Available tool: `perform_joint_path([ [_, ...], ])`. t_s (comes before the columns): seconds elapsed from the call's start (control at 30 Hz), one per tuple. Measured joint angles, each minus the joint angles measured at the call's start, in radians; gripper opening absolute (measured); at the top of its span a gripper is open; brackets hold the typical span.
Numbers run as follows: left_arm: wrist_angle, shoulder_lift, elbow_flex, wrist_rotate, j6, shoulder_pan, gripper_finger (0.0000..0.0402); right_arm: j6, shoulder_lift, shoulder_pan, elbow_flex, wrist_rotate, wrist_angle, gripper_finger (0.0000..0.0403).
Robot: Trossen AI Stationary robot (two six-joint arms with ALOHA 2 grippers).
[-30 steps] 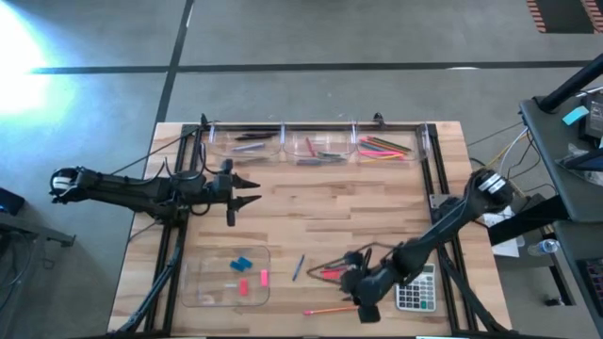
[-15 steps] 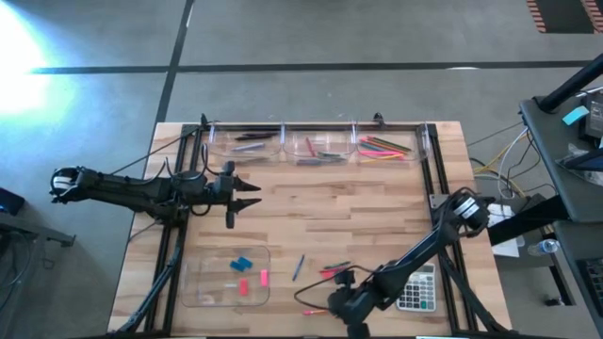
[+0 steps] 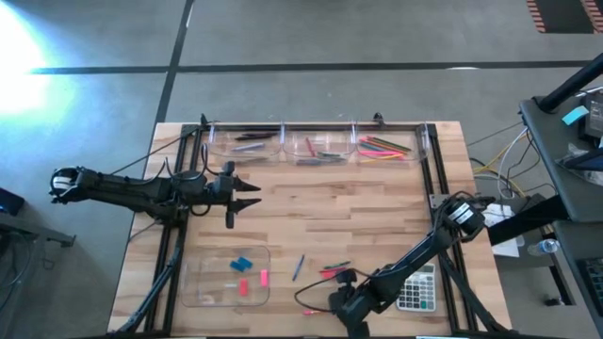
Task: Sort crayons/erasers/pens/pencils in bins
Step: Put the orange pencil into the top right transparent bin
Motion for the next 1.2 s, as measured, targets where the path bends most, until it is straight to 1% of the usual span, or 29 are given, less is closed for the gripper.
perform_joint_path([
  [0.13, 0.000, 0.000, 0.000, 0.000, 0.000, 0.000, 0.0137, 0.008, 0.004, 0.000, 0.000, 0.022, -0.083, 0.0097],
  [0.23, 0.000, 0.001, 0.000, 0.000, 0.000, 0.000, 0.0137, 0.009, -0.007, 0.000, -0.003, 0.047, -0.131, 0.0070],
  [0.4, 0.001, 0.002, 0.000, 0.000, 0.000, 0.000, 0.0137, -0.004, -0.022, -0.001, -0.005, 0.060, -0.171, 0.0021],
  [0.57, 0.001, 0.001, 0.000, 0.000, 0.000, 0.000, 0.0137, -0.018, -0.051, -0.002, -0.009, 0.072, -0.185, 0.0015],
  [0.67, 0.001, 0.001, 0.000, 0.000, 0.000, -0.001, 0.0137, -0.022, -0.080, -0.002, -0.014, 0.097, -0.204, 0.0015],
  [0.8, 0.001, 0.002, 0.000, 0.000, 0.000, -0.001, 0.0137, -0.029, -0.138, -0.004, -0.016, 0.161, -0.241, 0.0014],
  [1.0, 0.001, 0.002, 0.000, 0.000, 0.000, 0.000, 0.0137, -0.031, -0.235, -0.012, -0.014, 0.282, -0.373, 0.0013],
  [1.07, 0.001, 0.002, 0.000, 0.000, -0.001, 0.000, 0.0137, -0.032, -0.279, -0.024, -0.014, 0.345, -0.423, 0.0013],
  [1.2, 0.001, 0.002, 0.000, 0.000, -0.001, 0.000, 0.0137, -0.031, -0.381, -0.068, -0.022, 0.505, -0.543, 0.0013],
])
